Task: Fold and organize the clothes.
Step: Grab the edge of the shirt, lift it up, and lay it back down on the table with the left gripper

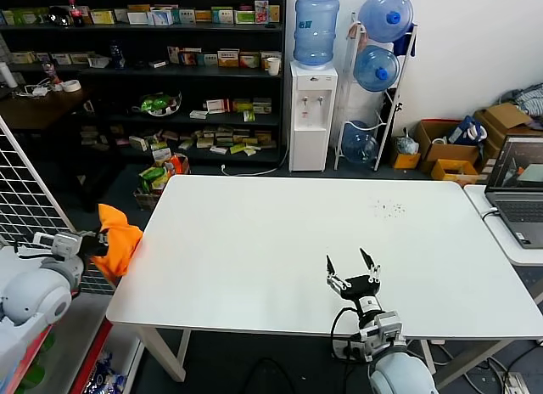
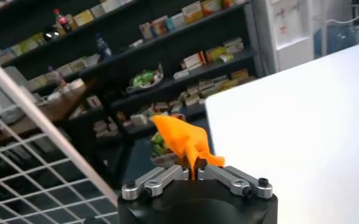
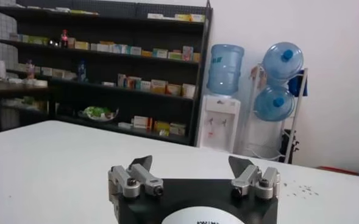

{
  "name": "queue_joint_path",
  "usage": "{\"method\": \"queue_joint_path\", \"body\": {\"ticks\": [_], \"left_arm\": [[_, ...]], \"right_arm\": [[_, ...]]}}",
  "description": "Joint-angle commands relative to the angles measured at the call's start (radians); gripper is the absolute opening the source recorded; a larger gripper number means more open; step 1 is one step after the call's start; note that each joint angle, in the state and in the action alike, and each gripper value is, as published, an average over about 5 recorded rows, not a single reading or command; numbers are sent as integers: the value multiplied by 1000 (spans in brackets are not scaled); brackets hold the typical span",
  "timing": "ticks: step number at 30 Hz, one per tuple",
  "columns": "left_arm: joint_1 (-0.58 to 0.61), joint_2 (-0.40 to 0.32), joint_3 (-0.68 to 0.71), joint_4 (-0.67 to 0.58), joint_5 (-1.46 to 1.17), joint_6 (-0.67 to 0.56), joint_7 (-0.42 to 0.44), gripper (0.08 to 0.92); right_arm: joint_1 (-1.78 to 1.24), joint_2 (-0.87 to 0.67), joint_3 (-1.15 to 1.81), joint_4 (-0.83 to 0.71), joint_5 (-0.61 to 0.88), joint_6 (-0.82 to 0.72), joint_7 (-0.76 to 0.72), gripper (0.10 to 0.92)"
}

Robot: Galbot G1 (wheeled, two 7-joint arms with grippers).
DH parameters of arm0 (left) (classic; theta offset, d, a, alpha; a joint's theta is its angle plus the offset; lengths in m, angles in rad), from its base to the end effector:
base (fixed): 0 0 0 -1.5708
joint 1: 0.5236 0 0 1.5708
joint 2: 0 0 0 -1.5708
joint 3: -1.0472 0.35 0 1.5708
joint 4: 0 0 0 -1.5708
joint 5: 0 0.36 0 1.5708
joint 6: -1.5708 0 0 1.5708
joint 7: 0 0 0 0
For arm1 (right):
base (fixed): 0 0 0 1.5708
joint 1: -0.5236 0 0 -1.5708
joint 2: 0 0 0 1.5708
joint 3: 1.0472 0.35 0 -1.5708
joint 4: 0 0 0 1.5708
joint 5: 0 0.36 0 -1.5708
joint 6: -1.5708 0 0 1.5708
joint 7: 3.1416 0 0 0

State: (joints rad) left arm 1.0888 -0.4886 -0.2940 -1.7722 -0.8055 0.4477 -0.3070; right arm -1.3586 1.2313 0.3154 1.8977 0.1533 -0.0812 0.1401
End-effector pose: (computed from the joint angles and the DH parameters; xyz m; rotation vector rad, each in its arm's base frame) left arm 0.3348 0.2078 -0.2155 0.0713 -2.5959 -0.5235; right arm 0.2426 -0.0116 -0.3349 0.2340 -3.0121 0.1883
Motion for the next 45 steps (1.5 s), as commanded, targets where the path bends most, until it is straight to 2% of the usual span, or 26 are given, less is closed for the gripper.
{"method": "queue_joint_path", "body": {"ticks": [1, 6, 18, 24, 27, 30, 36, 40, 45], "left_arm": [[40, -93, 72, -177, 4, 6, -49, 129], [8, -87, 79, -168, 3, 9, -48, 129], [-41, 44, -5, 171, 46, -62, 65, 129], [-44, 78, -37, 248, 65, -88, 98, 129], [-39, 76, -39, 207, 45, -83, 84, 129], [-24, 51, -29, 108, 15, -66, 48, 129], [-1, -54, 29, -99, -5, -32, -30, 129], [6, -129, 69, -158, -8, -25, -66, 129], [53, -176, 97, -245, -48, -4, -106, 129]], "right_arm": [[-29, -1, 12, 11, -8, 1, -1, 823], [-39, -2, 14, 21, -11, 1, -1, 823], [-35, -15, 13, 23, -4, 0, -3, 823], [-29, -15, 6, 18, -2, -1, -3, 823], [-27, -13, 3, 14, -3, -2, -3, 823], [-27, -10, 2, 12, -4, -1, -3, 823], [-42, -10, 9, 18, -9, 1, -3, 823], [-53, -8, 16, 30, -12, 0, -2, 823], [-65, -7, 23, 39, -19, 1, -2, 823]]}}
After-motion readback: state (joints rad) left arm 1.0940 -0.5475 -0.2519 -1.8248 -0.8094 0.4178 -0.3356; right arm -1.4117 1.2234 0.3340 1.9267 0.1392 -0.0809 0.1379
